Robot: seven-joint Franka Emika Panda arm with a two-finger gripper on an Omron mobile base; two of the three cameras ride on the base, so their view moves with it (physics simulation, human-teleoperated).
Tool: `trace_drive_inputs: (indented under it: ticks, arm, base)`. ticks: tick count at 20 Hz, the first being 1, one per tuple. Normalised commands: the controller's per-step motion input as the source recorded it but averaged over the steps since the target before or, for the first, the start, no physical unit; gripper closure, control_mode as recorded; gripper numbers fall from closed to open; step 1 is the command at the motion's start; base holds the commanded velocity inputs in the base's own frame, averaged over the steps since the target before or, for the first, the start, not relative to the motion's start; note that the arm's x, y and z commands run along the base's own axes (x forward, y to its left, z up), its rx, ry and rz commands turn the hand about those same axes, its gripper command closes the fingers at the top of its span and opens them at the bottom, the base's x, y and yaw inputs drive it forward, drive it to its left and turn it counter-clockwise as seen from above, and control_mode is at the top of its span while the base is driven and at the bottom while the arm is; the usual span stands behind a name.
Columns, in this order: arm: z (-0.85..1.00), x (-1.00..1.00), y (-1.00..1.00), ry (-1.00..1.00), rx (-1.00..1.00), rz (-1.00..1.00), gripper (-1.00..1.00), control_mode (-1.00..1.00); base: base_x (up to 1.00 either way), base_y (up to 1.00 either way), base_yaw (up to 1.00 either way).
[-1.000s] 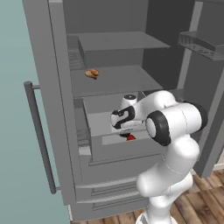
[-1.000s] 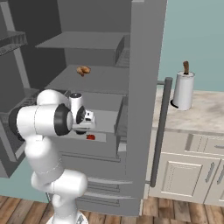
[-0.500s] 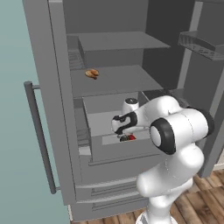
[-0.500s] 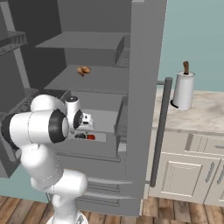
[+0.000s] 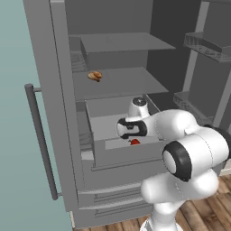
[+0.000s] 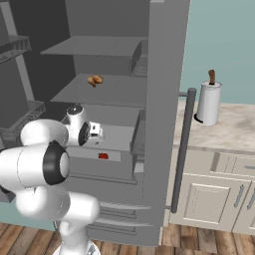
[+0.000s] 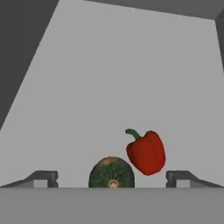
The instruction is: Place the bell pepper and squash inside the fridge drawer. Close the drawer after placing the vegetables.
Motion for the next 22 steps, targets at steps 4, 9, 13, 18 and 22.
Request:
trace_drive_inputs:
  ticks: [4, 9, 13, 18, 22]
  arm:
    - [0.68, 0.11, 0.2, -0.28, 0.0, 0.0, -1.0, -1.0]
    - [0.74, -0.12, 0.21, -0.31, 0.0, 0.0, -1.0, -1.0]
    - [0.51, -0.86, 0.08, -0.23, 0.01, 0.0, -1.0, -1.0]
    - [0.29, -1.0, 0.0, -0.18, 0.07, 0.0, -1.0, -1.0]
    - [0.02, -1.0, -0.01, -0.11, 0.09, -0.01, -1.0, -1.0]
  base:
    - [0.0, 0.0, 0.0]
    - [0.0, 0.0, 0.0]
    - [0.0, 0.0, 0.0]
    - [0.0, 0.0, 0.0]
    - [0.0, 0.0, 0.0]
